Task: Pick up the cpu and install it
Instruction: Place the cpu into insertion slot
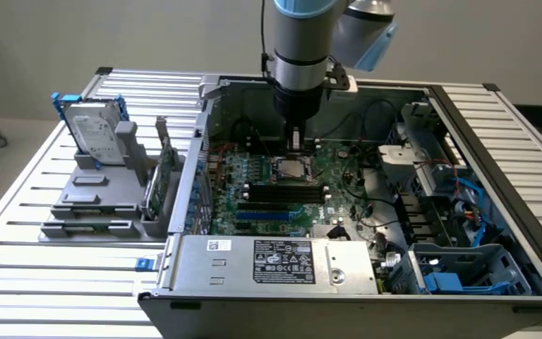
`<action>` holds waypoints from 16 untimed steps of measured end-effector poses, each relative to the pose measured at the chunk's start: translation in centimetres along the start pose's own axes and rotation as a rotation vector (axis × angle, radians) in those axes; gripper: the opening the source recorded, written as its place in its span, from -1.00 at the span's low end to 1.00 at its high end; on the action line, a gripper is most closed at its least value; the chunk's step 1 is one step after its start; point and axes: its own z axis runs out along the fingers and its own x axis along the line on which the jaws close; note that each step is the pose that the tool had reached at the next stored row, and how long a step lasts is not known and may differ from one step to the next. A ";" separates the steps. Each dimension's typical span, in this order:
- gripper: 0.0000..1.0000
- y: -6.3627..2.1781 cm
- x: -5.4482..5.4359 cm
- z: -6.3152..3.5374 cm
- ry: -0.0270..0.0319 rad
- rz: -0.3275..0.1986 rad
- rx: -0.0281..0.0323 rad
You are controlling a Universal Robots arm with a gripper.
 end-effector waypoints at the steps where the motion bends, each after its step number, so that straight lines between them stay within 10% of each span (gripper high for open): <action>1: -0.76 -0.26 0.0 -0.25 0.0011 0.000 0.0000; 12: -0.79 -4.09 0.0 -2.66 0.0389 0.002 0.0006; 16: -0.79 -4.19 0.0 -2.68 0.0396 0.002 0.0006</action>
